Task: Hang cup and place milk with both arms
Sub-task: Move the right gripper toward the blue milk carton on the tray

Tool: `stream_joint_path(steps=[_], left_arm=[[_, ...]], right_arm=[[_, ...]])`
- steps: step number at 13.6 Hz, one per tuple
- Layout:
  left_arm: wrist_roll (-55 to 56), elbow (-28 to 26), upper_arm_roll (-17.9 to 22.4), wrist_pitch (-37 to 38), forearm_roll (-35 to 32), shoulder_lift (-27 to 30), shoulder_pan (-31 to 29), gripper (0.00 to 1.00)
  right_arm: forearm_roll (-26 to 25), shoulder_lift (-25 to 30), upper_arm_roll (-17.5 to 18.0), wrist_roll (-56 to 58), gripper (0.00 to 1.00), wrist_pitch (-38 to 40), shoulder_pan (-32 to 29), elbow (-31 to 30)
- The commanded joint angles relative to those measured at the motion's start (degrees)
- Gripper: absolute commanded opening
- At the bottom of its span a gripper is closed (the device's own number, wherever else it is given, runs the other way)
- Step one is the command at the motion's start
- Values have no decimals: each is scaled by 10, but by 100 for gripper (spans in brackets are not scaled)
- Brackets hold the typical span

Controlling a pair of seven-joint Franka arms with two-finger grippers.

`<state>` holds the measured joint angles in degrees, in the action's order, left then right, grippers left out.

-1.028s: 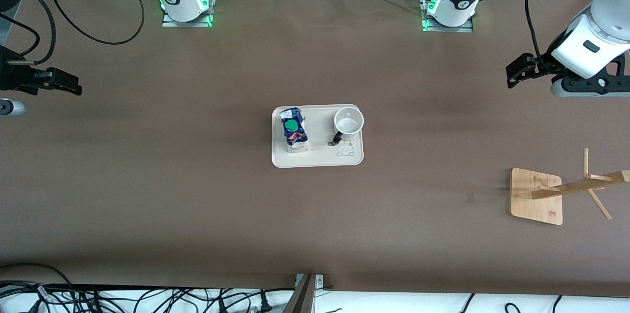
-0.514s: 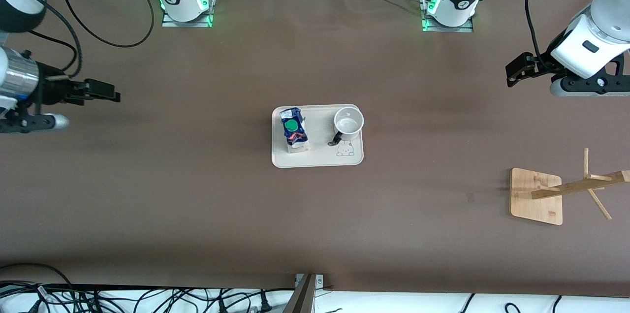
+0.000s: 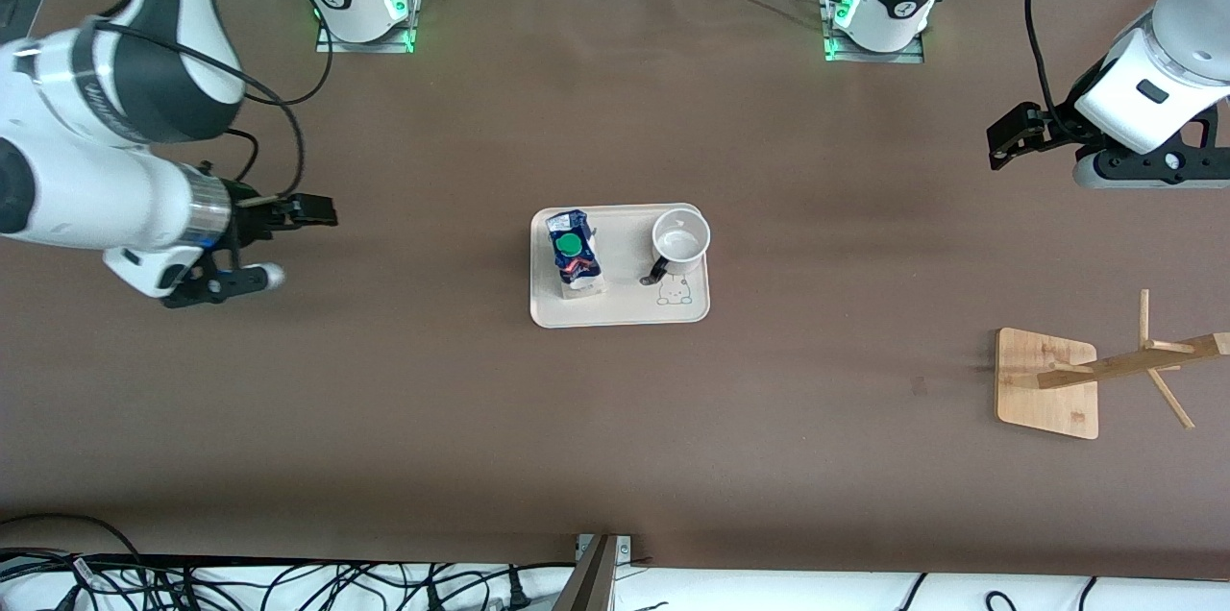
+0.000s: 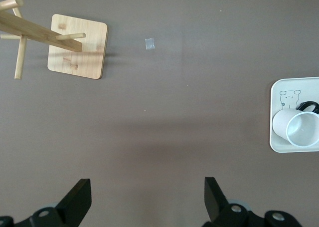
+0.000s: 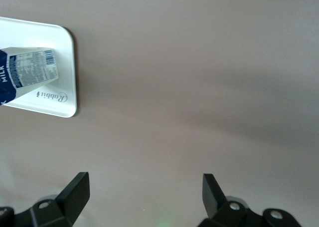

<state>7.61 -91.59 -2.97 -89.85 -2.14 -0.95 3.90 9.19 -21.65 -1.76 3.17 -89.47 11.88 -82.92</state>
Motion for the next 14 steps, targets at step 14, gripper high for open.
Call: stream_joint_path(steps=[14], left_arm=[[-9,5,2,10,-5,1,2,100]], right_arm=[[87,-85,3,-96,100,-177,175,12]])
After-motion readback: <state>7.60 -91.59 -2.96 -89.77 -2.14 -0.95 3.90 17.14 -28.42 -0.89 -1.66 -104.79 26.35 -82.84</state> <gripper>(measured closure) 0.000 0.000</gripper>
